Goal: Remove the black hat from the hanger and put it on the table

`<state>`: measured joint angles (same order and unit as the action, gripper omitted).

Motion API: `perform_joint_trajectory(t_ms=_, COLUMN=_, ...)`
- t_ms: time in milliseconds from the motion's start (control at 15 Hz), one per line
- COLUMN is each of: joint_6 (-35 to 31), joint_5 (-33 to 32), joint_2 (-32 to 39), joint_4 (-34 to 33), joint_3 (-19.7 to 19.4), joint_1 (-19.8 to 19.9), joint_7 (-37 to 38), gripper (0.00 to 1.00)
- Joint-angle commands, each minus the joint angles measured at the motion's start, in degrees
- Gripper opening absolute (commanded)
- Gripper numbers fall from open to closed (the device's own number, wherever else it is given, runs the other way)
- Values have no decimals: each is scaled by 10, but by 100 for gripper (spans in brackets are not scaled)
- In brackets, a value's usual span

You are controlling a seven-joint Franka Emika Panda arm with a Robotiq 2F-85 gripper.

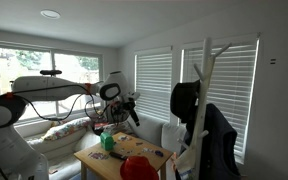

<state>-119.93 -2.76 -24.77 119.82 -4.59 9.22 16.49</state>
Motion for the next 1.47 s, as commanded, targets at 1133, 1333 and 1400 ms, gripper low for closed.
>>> perform_joint_trajectory(t_ms=1133, joint_6=-259, joint_5=-142, joint_2=89, joint_4=-70, joint_3=29, joint_1=120, joint_7=306, gripper=100)
perform_joint_trajectory(t_ms=1333, joint_6=-293, joint_5=-202, joint_2=101, joint_4=-85, joint_3=37, joint_1=142, joint_7=386, gripper=100)
perform_joint_trajectory(t_ms=1400, joint_6=-300, joint_5=-214, joint_2=108, joint_4=-91, joint_3=36, joint_1=144, joint_7=404, gripper=100)
